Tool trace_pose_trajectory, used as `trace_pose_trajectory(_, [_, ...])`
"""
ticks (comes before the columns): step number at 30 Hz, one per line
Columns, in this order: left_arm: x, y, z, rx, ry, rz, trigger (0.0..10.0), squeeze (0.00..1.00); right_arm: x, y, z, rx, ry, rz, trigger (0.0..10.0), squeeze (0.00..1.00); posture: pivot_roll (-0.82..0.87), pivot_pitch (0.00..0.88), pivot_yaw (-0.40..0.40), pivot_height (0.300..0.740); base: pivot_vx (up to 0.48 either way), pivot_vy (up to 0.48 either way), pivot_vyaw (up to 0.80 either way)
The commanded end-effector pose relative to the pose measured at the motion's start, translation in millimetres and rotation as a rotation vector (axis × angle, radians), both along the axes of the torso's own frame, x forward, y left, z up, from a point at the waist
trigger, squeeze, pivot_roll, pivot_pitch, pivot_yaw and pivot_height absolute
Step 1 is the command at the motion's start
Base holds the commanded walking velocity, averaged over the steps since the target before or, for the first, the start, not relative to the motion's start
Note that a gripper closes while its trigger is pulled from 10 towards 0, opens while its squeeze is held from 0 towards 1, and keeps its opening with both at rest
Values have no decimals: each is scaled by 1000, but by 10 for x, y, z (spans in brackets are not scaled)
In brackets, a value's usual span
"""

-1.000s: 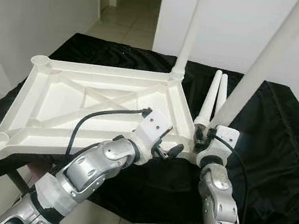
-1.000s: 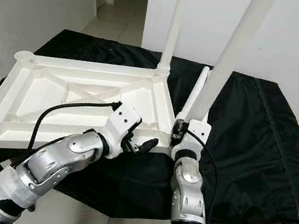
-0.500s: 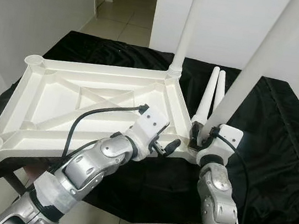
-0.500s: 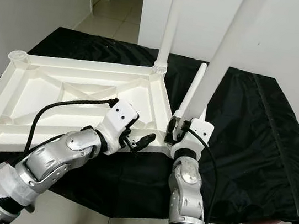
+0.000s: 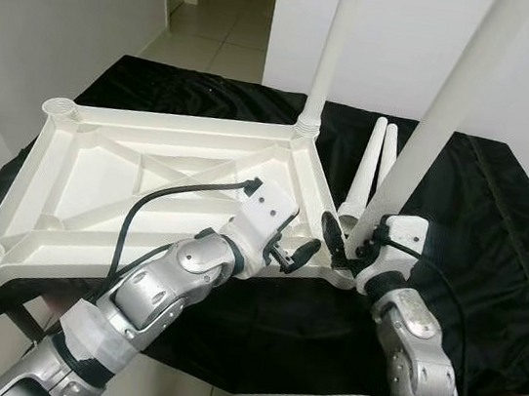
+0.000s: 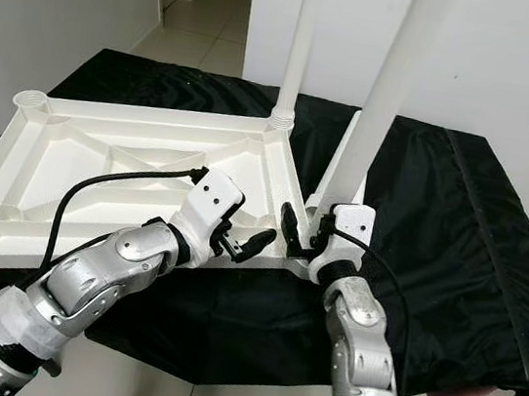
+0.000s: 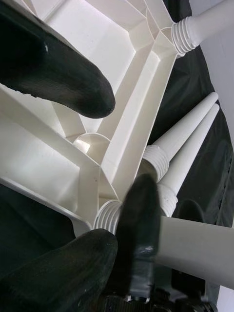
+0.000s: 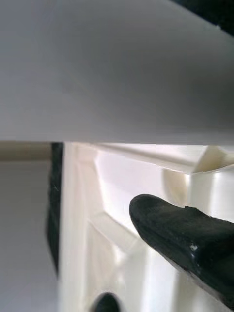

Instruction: Building children table

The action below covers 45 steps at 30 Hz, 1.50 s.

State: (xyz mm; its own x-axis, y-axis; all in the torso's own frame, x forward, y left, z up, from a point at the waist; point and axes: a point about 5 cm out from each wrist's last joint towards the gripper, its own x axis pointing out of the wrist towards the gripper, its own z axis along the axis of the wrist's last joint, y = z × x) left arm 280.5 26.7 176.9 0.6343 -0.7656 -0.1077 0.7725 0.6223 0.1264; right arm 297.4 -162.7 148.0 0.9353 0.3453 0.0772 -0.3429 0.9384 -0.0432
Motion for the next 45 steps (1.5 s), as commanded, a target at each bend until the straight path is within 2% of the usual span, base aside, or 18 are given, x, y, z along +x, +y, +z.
trace_pose_trajectory(1, [-57, -68, 1, 12, 12, -178, 10000, 0, 20, 35, -32, -7, 10, 46, 10000, 0, -30, 0, -1, 740, 0, 0, 0])
trace_pose_trajectory(6, [-37, -94, 16, 19, 1, -195, 10000, 0, 104, -2, -177, -73, 62, 134, 10000, 0, -31, 0, 12, 740, 0, 0, 0])
trace_pose_trajectory(10, [-38, -109, 21, 18, 3, -199, 10000, 0, 108, -11, -205, -81, 72, 167, 10000, 0, -31, 0, 14, 740, 0, 0, 0])
trace_pose_trajectory(11, [-34, -118, 23, 19, 7, -203, 10000, 0, 117, -23, -229, -87, 80, 176, 4980, 0, -30, 0, 24, 740, 0, 0, 0])
trace_pose_trajectory(13, [-34, -118, 23, 19, 7, -203, 10000, 0, 117, -23, -229, -87, 80, 176, 4980, 0, -30, 0, 24, 740, 0, 0, 0])
trace_pose_trajectory(14, [-20, -131, 32, 20, 12, -205, 10000, 0, 127, -43, -258, -94, 90, 176, 0, 0, -29, 0, 24, 740, 0, 0, 0])
trace_pose_trajectory(21, [21, -144, 55, 23, 12, -205, 10000, 0, 135, -74, -315, -92, 115, 176, 0, 0, -28, 0, 27, 740, 0, 0, 0])
trace_pose_trajectory(25, [67, -109, 79, 29, 3, -192, 10000, 0, 95, -113, -417, -61, 145, 88, 0, 0, -20, 0, 31, 740, 0, 0, 0])
trace_pose_trajectory(26, [73, -98, 80, 30, 3, -188, 10000, 0, 84, -119, -439, -40, 149, 48, 10000, 0, -19, 0, 33, 740, 0, 0, 0])
trace_pose_trajectory(32, [76, -69, 74, 30, 11, -177, 10000, 0, 36, -58, -453, 14, 133, -21, 10000, 0, -20, 0, 38, 740, 0, 0, 0])
trace_pose_trajectory(35, [82, -67, 70, 34, 12, -171, 10000, 0, 33, -11, -458, 53, 148, -170, 10000, 0, -19, 0, 34, 740, 0, 0, 0])
trace_pose_trajectory(36, [82, -67, 70, 34, 12, -171, 10000, 0, 33, -11, -458, 53, 148, -170, 10000, 0, -19, 0, 34, 740, 0, 0, 0])
trace_pose_trajectory(39, [86, -56, 76, 37, 11, -169, 10000, 0, 39, 31, -443, 102, 162, -284, 10000, 0, -14, 0, 30, 740, 0, 0, 0])
trace_pose_trajectory(41, [86, -56, 76, 37, 11, -169, 10000, 0, 39, 31, -443, 102, 162, -284, 10000, 0, -14, 0, 30, 740, 0, 0, 0])
trace_pose_trajectory(42, [82, -45, 64, 41, 11, -162, 10000, 0, 36, 57, -429, 130, 161, -356, 10000, 0, -8, 0, 24, 740, 0, 0, 0])
trace_pose_trajectory(43, [82, -45, 64, 41, 11, -162, 10000, 0, 36, 57, -429, 130, 161, -356, 10000, 0, -8, 0, 24, 740, 0, 0, 0])
trace_pose_trajectory(44, [80, -28, 55, 42, 11, -150, 10000, 0, 30, 109, -404, 179, 158, -436, 10000, 0, -3, 0, 29, 740, 0, 0, 0])
trace_pose_trajectory(45, [80, -28, 55, 42, 11, -150, 10000, 0, 30, 109, -404, 179, 158, -436, 10000, 0, -3, 0, 29, 740, 0, 0, 0])
